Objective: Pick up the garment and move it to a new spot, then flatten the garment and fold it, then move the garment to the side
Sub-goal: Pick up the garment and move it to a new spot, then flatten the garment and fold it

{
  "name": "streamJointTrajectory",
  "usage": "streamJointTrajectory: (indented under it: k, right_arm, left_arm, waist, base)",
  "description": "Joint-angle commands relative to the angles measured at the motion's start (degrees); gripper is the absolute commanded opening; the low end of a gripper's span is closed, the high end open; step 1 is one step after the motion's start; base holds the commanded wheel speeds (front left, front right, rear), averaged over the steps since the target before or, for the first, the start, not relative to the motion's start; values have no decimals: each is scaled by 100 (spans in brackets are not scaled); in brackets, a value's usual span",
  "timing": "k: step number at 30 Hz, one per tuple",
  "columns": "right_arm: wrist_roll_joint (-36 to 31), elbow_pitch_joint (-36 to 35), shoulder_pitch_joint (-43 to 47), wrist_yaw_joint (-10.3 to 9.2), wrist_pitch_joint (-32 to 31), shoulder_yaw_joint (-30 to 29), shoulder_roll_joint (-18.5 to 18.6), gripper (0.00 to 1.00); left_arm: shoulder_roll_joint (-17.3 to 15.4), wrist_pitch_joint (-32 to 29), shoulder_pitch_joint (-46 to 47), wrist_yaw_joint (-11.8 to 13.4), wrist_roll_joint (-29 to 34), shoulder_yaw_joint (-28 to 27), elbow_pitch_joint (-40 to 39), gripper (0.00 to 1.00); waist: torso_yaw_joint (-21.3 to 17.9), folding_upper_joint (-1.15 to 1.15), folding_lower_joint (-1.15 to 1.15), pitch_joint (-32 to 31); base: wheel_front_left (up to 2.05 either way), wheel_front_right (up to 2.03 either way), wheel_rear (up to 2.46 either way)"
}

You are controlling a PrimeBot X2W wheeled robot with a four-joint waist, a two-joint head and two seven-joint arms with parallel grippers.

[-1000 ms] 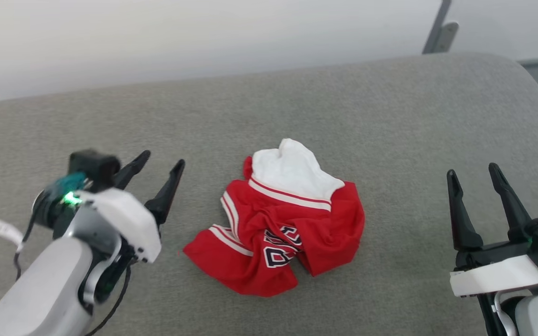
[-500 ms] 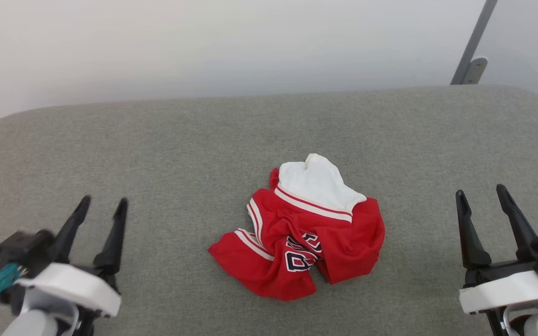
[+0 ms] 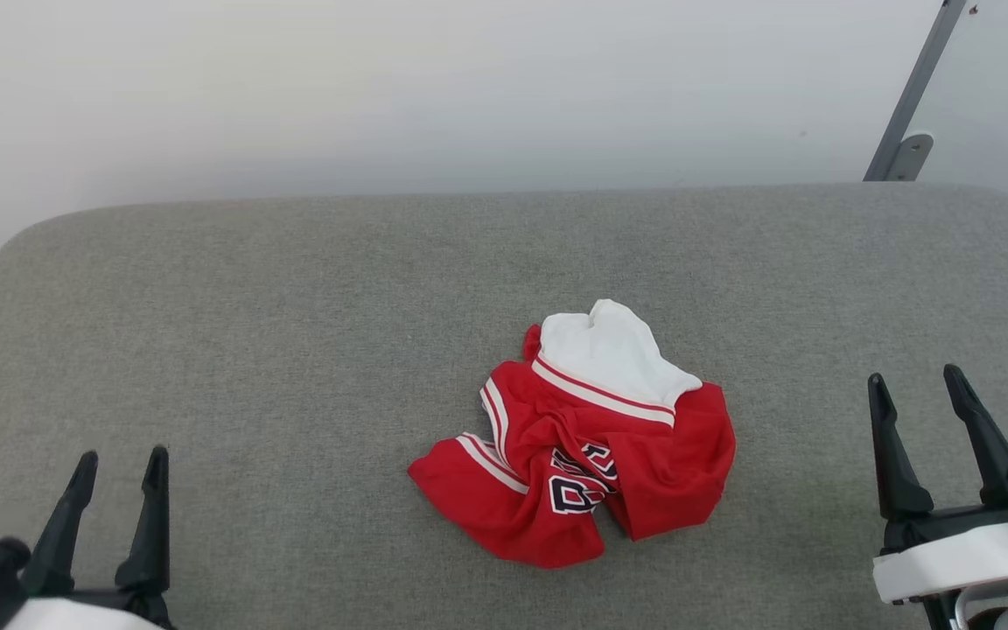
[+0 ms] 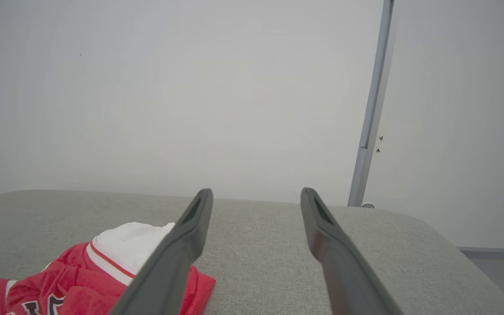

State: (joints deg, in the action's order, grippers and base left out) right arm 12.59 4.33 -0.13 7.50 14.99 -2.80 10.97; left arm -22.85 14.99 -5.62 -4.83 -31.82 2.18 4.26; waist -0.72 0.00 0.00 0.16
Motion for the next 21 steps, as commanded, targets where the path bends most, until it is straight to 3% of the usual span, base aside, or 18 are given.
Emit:
streamJointTrajectory:
  k: [1,10,21]
  right_arm:
    - [24,25,66,-2,29,-12,-13,100]
    - [-1,19,99,-2,29,-30,-12,100]
    - [-13,-33,146,-2,29,-36,-41,100]
  left_arm:
    - [103,26,-130,-94,123,-137,-16,100]
    - [467,27,-439,-256,350,-507,144,100]
    - [544,27,-517,-265,195,-452,111,100]
  waist:
    - [14,0,0,-14]
    - [40,0,0,-51]
    - [84,0,0,-76]
  base:
    - [0,0,0]
    - [0,0,0]
    - [0,0,0]
